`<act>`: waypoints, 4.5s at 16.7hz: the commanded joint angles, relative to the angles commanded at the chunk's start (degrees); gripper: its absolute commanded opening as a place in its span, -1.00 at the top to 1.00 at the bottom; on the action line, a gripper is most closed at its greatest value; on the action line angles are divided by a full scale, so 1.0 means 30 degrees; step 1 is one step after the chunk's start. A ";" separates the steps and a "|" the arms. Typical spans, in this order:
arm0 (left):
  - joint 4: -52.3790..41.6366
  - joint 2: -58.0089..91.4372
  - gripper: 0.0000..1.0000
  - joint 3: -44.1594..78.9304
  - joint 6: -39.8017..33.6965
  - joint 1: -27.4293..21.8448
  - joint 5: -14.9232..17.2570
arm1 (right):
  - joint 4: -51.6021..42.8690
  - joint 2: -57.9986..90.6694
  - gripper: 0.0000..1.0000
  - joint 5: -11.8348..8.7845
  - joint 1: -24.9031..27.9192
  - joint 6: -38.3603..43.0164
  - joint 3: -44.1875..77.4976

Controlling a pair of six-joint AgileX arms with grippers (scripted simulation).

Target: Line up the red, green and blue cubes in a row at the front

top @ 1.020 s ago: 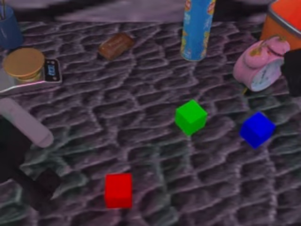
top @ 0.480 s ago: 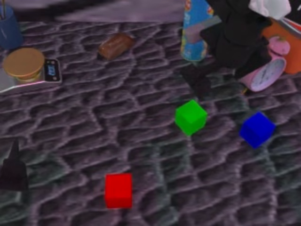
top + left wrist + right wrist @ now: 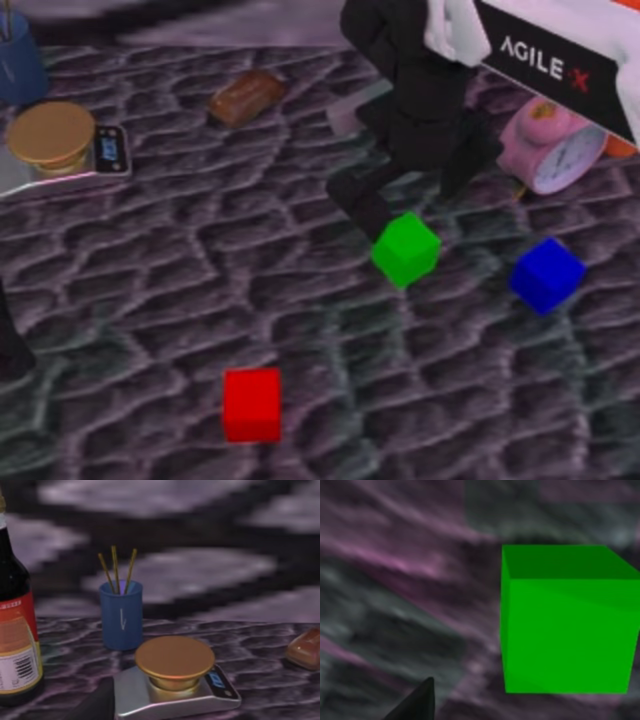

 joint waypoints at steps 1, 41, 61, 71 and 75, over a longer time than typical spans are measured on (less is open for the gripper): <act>0.0000 0.0000 -1.00 0.0000 0.0000 0.0000 0.0000 | 0.0000 0.0000 -1.00 0.0000 0.0000 0.0000 0.0000; 0.0000 0.0000 -1.00 0.0000 0.0000 0.0000 0.0000 | 0.5184 0.0955 1.00 0.0028 -0.0016 0.0039 -0.4164; 0.0000 0.0000 -1.00 0.0000 0.0000 0.0000 0.0000 | 0.1709 -0.2226 1.00 -0.0002 0.2168 0.5477 -0.3915; 0.0000 0.0000 -1.00 0.0000 0.0000 0.0000 0.0000 | 0.3997 -0.7661 1.00 -0.0051 0.6748 1.8131 -1.1763; 0.0000 0.0000 -1.00 0.0000 0.0000 0.0000 0.0000 | 0.4277 -0.8249 1.00 -0.0040 0.7147 1.9008 -1.2471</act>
